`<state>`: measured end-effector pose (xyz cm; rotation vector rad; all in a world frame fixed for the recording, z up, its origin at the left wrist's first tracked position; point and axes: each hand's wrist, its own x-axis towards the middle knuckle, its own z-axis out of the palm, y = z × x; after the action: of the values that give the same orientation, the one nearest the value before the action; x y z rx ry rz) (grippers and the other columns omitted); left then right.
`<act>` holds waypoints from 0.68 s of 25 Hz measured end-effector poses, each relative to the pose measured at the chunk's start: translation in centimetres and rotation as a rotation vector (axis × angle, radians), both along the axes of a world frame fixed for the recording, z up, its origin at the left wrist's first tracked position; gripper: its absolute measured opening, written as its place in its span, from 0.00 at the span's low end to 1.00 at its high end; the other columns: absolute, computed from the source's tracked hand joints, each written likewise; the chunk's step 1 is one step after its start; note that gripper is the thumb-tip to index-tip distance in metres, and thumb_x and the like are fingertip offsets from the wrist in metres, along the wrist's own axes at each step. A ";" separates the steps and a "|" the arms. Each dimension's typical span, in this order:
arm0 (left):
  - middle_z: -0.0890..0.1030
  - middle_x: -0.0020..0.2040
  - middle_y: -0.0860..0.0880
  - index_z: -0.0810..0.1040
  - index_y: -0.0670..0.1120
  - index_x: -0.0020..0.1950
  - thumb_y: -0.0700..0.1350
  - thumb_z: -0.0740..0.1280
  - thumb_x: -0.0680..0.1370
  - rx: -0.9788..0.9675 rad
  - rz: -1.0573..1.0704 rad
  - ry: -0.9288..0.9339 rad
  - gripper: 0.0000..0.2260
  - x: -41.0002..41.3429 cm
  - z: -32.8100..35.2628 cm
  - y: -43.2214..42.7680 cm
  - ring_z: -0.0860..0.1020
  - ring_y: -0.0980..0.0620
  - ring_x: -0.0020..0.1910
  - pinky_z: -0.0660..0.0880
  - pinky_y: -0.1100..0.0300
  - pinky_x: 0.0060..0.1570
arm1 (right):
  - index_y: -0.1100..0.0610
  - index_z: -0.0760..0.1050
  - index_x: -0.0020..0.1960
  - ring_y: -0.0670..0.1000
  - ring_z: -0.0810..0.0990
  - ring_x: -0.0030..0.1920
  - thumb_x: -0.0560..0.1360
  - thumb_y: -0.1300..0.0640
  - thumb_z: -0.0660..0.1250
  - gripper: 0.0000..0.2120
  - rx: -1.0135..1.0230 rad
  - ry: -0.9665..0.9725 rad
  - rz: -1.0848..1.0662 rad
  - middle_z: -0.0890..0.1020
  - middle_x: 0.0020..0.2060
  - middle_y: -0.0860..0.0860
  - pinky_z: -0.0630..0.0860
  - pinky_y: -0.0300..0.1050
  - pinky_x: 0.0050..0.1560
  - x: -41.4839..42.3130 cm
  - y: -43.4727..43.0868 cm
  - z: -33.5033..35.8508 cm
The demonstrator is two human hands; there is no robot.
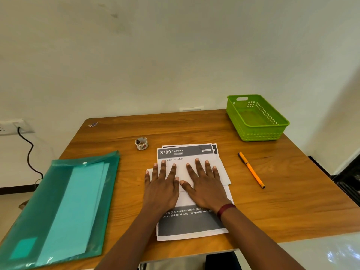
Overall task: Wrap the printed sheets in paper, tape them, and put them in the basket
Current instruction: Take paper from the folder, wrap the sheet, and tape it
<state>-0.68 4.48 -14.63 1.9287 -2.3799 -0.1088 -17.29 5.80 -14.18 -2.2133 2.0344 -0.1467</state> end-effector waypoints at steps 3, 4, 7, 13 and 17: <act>0.43 0.81 0.48 0.43 0.56 0.80 0.60 0.36 0.78 0.004 0.004 0.000 0.30 0.0 0.0 0.0 0.40 0.43 0.79 0.40 0.41 0.75 | 0.45 0.41 0.79 0.59 0.37 0.78 0.74 0.28 0.39 0.39 0.026 0.009 -0.046 0.41 0.79 0.52 0.37 0.58 0.76 -1.6 -0.1 0.1; 0.42 0.81 0.48 0.43 0.56 0.80 0.61 0.36 0.78 0.002 0.001 0.000 0.30 -0.1 0.0 0.0 0.39 0.43 0.79 0.39 0.41 0.74 | 0.45 0.41 0.80 0.59 0.38 0.78 0.74 0.28 0.39 0.39 0.025 0.011 -0.055 0.41 0.79 0.52 0.38 0.58 0.76 -2.1 -0.2 0.1; 0.42 0.81 0.48 0.43 0.57 0.80 0.61 0.36 0.78 0.003 -0.001 0.005 0.30 0.0 -0.1 -0.1 0.40 0.43 0.79 0.39 0.41 0.74 | 0.47 0.42 0.80 0.58 0.39 0.78 0.75 0.28 0.40 0.39 0.006 0.006 -0.072 0.42 0.79 0.53 0.39 0.55 0.76 -2.9 0.0 0.1; 0.44 0.81 0.48 0.45 0.57 0.80 0.62 0.36 0.78 -0.001 0.008 0.019 0.30 -0.1 -0.2 0.0 0.41 0.43 0.79 0.41 0.41 0.76 | 0.48 0.43 0.80 0.58 0.40 0.79 0.76 0.29 0.39 0.39 -0.033 0.013 -0.074 0.42 0.79 0.53 0.40 0.55 0.76 -2.7 0.3 0.2; 0.45 0.81 0.48 0.46 0.57 0.80 0.64 0.30 0.74 -0.013 0.006 0.028 0.34 -0.1 -0.1 0.1 0.42 0.43 0.79 0.42 0.41 0.76 | 0.48 0.43 0.80 0.58 0.40 0.79 0.76 0.29 0.39 0.39 -0.041 0.017 -0.075 0.42 0.79 0.54 0.40 0.55 0.76 -2.8 0.4 0.1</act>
<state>-0.79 4.61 -14.74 1.9152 -2.3513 -0.1183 -20.10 6.16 -14.11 -2.1699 2.1430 -0.1794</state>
